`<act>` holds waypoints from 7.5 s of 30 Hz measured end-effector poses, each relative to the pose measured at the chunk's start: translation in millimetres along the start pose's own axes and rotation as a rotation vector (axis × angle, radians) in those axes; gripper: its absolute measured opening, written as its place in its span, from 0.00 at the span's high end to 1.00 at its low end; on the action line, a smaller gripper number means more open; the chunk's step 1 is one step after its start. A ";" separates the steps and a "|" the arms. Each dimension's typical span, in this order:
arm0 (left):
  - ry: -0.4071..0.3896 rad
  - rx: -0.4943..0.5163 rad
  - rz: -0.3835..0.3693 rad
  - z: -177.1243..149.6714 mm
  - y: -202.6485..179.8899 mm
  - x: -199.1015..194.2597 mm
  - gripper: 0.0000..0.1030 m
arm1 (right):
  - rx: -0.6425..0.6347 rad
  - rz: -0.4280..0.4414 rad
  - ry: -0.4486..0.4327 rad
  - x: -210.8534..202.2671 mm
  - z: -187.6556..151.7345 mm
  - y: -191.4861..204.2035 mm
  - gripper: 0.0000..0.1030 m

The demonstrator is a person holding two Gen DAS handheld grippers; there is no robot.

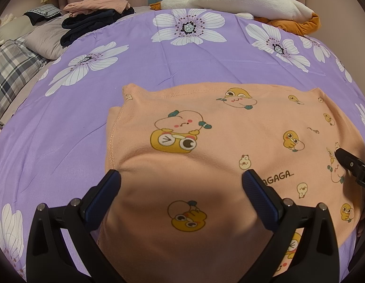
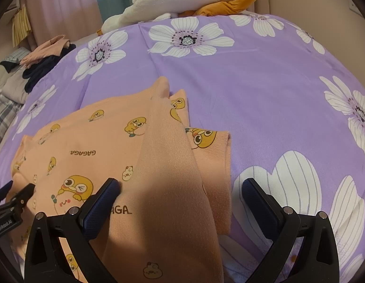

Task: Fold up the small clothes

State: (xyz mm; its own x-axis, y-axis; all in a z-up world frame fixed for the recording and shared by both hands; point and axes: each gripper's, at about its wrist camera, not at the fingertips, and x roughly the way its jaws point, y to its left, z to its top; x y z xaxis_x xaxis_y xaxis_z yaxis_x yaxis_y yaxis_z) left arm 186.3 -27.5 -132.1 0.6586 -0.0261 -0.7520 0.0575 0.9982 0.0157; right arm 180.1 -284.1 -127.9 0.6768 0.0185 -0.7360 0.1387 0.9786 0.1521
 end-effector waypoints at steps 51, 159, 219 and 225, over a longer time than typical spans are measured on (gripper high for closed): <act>0.000 0.000 0.000 0.1 0.2 -0.1 0.00 | 0.001 -0.001 0.003 0.3 1.2 0.9 0.00; 0.119 -0.339 -0.226 -62.3 69.5 -131.7 0.41 | -0.390 0.327 0.036 -119.1 -29.5 143.0 0.85; 0.241 -0.271 -0.495 -22.3 22.0 -101.6 0.26 | 0.034 0.352 0.157 -99.2 -59.9 15.1 0.34; 0.330 -0.258 -0.513 -58.1 3.6 -93.0 0.68 | 0.025 0.357 0.169 -96.7 -60.7 21.8 0.34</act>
State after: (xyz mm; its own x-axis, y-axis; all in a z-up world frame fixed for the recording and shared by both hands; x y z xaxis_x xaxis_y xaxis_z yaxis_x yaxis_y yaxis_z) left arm 81.7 -18.4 -100.5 0.3284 -0.5246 -0.7855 0.0942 0.8456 -0.5254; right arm 73.8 -252.1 -93.5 0.5573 0.3924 -0.7317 -0.0654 0.8993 0.4324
